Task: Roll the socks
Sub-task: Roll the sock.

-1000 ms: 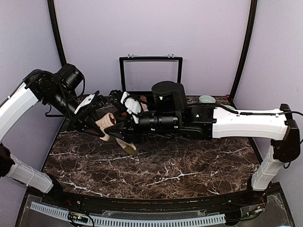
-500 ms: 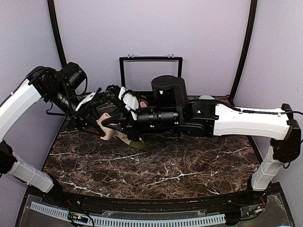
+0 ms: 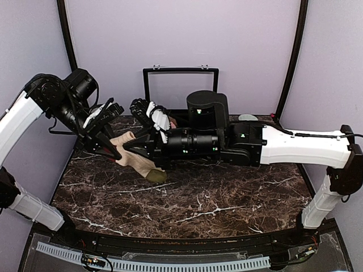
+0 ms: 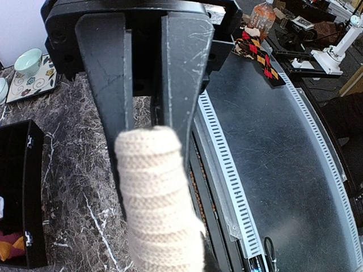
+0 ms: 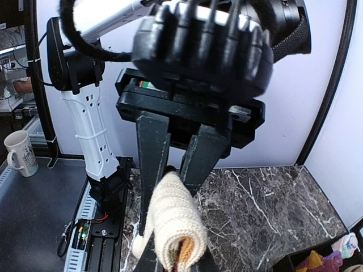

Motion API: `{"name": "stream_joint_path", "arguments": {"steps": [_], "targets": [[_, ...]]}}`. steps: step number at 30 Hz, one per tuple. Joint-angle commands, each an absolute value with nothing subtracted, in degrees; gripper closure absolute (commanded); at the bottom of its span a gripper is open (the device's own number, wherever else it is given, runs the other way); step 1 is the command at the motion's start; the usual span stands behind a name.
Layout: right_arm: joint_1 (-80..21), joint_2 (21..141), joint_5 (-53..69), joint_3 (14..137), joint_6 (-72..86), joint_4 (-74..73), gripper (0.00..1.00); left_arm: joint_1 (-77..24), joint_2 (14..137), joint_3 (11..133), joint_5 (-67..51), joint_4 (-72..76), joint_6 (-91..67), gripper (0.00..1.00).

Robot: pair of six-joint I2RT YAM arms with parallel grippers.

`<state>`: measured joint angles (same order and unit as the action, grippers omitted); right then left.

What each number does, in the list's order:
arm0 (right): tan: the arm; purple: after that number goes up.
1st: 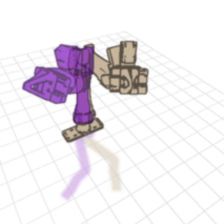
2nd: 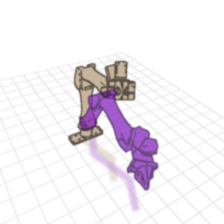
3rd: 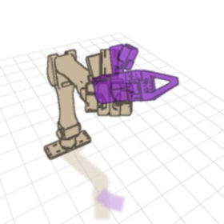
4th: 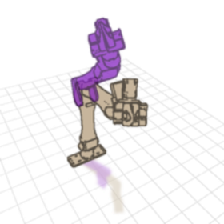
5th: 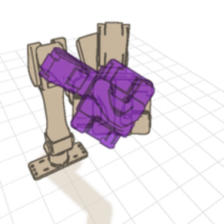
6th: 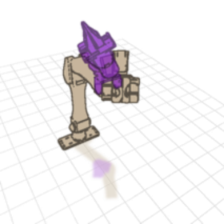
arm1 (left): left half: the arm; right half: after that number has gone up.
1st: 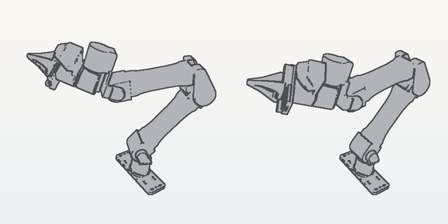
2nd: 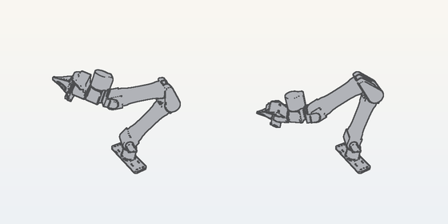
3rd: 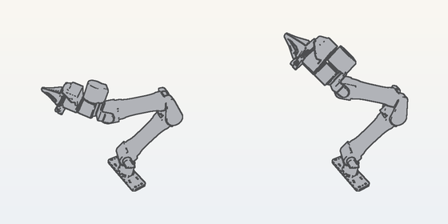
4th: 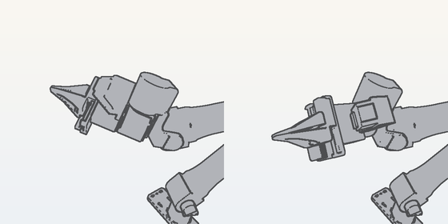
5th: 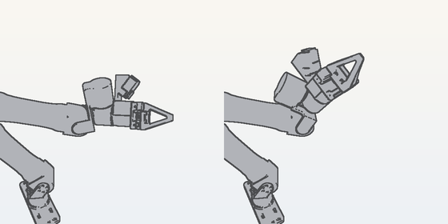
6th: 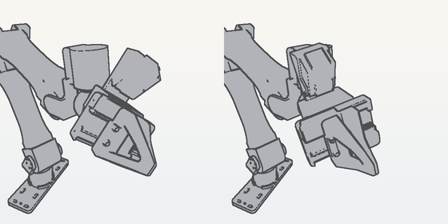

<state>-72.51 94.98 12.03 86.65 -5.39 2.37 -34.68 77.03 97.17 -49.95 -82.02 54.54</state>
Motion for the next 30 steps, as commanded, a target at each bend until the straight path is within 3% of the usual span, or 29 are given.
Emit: {"name": "stream_joint_path", "arguments": {"steps": [1,5,6,11,18,30], "targets": [[-72.5,94.7,10.8,86.1,-3.0,4.4,1.0,-34.9,75.8,98.0,-49.1,-81.6,53.6,0.94],[-72.5,96.0,8.1,87.2,-0.7,2.0,1.0,-34.9,72.5,94.3,-33.5,-66.9,46.5,0.46],[-72.5,96.3,7.6,87.4,0.0,2.0,1.0,-34.9,70.7,92.7,-30.5,-62.7,45.2,0.4],[-72.8,100.1,-0.1,91.4,3.7,1.3,1.0,-34.9,62.1,83.8,-25.2,-48.5,46.1,0.33],[-73.1,103.9,-6.7,95.0,7.5,4.9,1.0,-38.4,62.4,83.6,-20.3,-48.2,47.0,0.3],[-73.1,105.0,-5.8,95.5,12.0,9.3,1.0,-38.5,57.8,72.5,-9.7,-40.8,51.8,0.27]]}}
